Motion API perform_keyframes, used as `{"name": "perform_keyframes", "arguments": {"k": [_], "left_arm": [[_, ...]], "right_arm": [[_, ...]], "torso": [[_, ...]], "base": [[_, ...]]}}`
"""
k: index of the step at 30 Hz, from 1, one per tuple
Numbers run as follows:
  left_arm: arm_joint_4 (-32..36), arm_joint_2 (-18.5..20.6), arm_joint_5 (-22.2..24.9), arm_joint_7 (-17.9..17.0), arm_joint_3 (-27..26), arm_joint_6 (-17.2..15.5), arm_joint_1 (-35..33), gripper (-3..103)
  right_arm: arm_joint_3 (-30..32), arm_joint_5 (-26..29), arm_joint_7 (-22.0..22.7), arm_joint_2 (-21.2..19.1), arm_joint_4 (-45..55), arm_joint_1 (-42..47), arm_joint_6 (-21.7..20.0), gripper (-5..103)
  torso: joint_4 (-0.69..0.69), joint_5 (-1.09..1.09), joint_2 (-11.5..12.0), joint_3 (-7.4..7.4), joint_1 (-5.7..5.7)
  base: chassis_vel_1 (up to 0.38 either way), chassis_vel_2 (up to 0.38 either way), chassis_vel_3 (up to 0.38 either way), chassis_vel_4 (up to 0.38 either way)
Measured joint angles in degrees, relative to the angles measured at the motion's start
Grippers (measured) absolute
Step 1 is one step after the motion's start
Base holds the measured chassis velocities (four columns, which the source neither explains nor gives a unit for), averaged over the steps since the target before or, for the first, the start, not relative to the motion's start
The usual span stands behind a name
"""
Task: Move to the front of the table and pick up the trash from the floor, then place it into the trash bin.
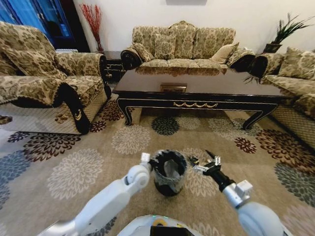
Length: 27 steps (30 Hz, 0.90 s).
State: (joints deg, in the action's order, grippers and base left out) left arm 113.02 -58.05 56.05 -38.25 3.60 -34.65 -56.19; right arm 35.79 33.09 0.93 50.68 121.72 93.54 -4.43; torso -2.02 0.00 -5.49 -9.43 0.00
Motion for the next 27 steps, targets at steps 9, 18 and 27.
{"name": "perform_keyframes", "arguments": {"k": [9,18,27], "left_arm": [[3.1,4.8,-1.7,3.6,-10.2,1.7,-9.1,3],[4.4,5.0,-3.0,5.1,-12.3,2.7,-13.3,3],[5.8,4.4,-3.1,3.9,-13.0,2.9,-16.4,3]], "right_arm": [[-7.1,2.8,0.3,1.1,-19.9,-14.4,0.6,100],[-12.7,-0.4,-2.6,3.5,-43.1,-25.7,4.9,100],[-20.0,-1.7,-7.3,5.4,-63.6,-37.1,10.0,100]], "torso": [[-0.02,-0.01,0.0,0.0,0.0],[0.03,0.0,0.0,-0.01,0.0],[0.02,0.0,0.0,0.0,0.0]], "base": [[0.0,0.0,0.0,0.0],[0.0,0.0,0.0,0.0],[0.0,0.0,0.0,0.0]]}}
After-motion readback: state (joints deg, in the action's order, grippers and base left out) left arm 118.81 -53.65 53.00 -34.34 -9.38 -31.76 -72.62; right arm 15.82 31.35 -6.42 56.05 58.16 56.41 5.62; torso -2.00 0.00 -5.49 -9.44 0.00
